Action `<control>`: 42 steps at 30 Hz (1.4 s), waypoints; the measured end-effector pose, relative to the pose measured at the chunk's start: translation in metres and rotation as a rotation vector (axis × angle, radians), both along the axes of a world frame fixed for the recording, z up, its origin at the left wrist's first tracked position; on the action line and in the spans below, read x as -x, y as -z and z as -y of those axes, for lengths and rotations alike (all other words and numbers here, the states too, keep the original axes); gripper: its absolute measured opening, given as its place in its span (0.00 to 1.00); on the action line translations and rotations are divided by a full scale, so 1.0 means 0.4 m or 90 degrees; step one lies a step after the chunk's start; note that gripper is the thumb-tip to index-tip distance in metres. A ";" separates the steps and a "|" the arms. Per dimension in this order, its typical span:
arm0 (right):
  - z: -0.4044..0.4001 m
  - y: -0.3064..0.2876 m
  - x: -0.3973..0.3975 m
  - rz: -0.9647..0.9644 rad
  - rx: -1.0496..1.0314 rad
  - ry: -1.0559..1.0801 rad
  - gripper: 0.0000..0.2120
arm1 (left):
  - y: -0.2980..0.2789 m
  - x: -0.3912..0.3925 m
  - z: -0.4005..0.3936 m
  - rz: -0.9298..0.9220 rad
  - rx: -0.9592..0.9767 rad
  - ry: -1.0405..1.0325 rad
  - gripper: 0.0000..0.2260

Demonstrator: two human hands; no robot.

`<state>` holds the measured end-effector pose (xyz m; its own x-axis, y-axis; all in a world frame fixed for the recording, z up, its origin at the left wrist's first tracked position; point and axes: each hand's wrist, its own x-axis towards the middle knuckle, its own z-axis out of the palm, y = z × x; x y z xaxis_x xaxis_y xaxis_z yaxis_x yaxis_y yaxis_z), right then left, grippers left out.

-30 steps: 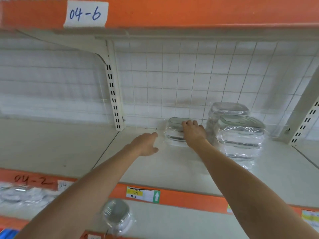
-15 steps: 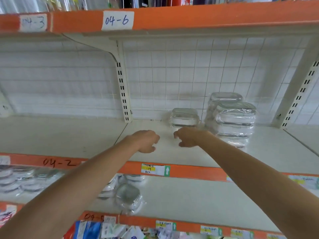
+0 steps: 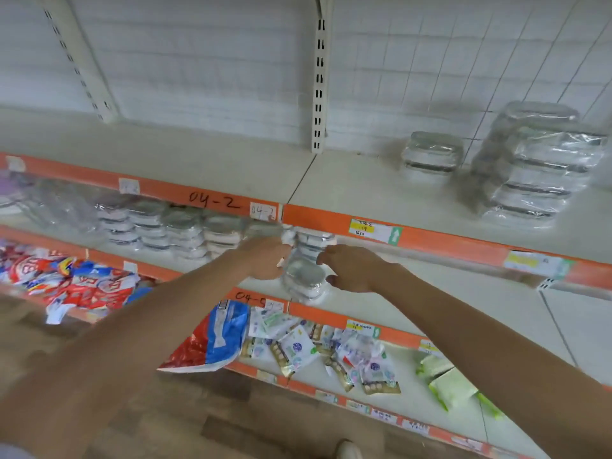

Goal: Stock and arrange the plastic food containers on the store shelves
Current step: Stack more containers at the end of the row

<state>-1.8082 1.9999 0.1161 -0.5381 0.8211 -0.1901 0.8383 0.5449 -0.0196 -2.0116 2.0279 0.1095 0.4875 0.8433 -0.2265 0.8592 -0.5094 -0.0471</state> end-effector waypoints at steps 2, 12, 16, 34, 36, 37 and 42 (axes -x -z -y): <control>0.019 0.067 0.021 -0.002 0.051 0.011 0.22 | 0.061 0.012 0.028 0.004 0.039 -0.021 0.15; -0.099 0.348 0.040 -0.085 0.165 0.130 0.29 | 0.307 0.002 0.022 0.050 0.120 -0.121 0.15; -0.174 0.456 0.050 -0.107 0.157 0.176 0.33 | 0.382 -0.017 -0.040 0.028 0.091 -0.110 0.14; -0.296 0.674 0.035 -0.208 0.038 0.388 0.44 | 0.586 -0.042 -0.156 0.091 0.135 -0.200 0.15; -0.249 0.684 -0.013 -0.217 0.055 0.423 0.41 | 0.592 -0.062 -0.170 0.078 0.141 -0.188 0.15; -0.226 0.693 -0.039 -0.223 0.058 0.441 0.40 | 0.596 -0.073 -0.180 0.077 0.146 -0.182 0.14; -0.160 0.737 -0.146 -0.218 0.063 0.524 0.38 | 0.634 -0.120 -0.251 0.070 0.116 -0.105 0.22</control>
<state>-1.7497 2.0640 -0.1785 0.1734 0.9604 -0.2180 0.9025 -0.2436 -0.3552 -1.9636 2.1282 -0.1443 0.3774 0.8633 -0.3350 0.9260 -0.3544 0.1300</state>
